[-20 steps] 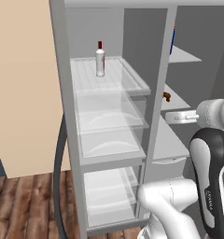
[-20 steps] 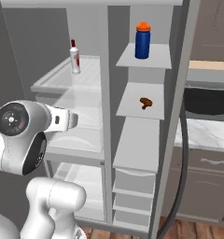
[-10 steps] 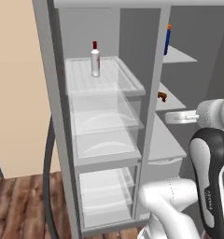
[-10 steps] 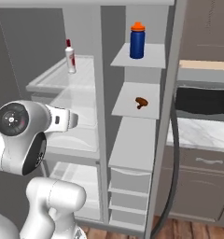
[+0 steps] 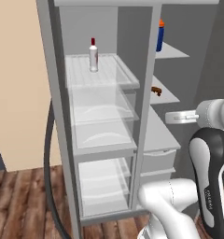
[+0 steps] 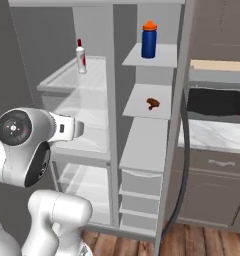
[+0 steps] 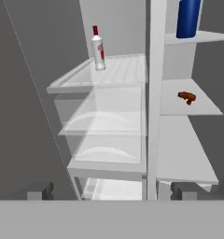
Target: There's a chicken drumstick in the fridge that needs to be moved to the freezer for freezing. Pick up the chicken drumstick from the fridge, place it on any shelf in the freezer, and close the fridge and freezer doors when done.
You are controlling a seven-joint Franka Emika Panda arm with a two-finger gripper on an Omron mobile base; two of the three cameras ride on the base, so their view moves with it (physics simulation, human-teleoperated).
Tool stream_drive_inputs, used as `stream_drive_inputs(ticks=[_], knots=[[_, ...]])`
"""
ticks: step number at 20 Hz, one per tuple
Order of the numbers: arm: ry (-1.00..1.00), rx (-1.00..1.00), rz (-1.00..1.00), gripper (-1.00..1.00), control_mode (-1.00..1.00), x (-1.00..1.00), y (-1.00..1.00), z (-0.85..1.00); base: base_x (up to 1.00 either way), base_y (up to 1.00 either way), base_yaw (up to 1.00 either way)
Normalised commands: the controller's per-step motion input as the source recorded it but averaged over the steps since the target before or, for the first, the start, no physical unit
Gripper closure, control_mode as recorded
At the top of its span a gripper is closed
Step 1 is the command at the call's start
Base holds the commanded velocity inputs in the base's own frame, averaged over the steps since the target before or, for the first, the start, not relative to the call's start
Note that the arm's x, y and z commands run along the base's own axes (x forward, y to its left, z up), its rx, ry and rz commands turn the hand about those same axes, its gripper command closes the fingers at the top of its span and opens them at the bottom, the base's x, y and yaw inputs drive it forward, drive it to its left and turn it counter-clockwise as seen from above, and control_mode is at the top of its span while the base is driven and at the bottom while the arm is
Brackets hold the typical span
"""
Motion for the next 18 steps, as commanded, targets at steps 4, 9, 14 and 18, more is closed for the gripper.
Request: stream_drive_inputs(ticks=[4, 9, 14, 18], knots=[[0.00, 0.00, 0.00, -1.00, 1.00, 0.00, 0.00, 0.00, -0.47, -0.08, 0.00], [0.00, 0.00, 0.00, -1.00, 1.00, 0.00, 0.00, 0.00, -0.02, 0.00, 0.02], [0.00, 0.00, 0.00, -1.00, 1.00, 0.00, 0.00, 0.00, 0.15, 0.00, 0.02], [0.00, 0.00, 0.00, -1.00, 1.00, 0.00, 0.00, 0.00, -0.05, 0.00, 0.01]])
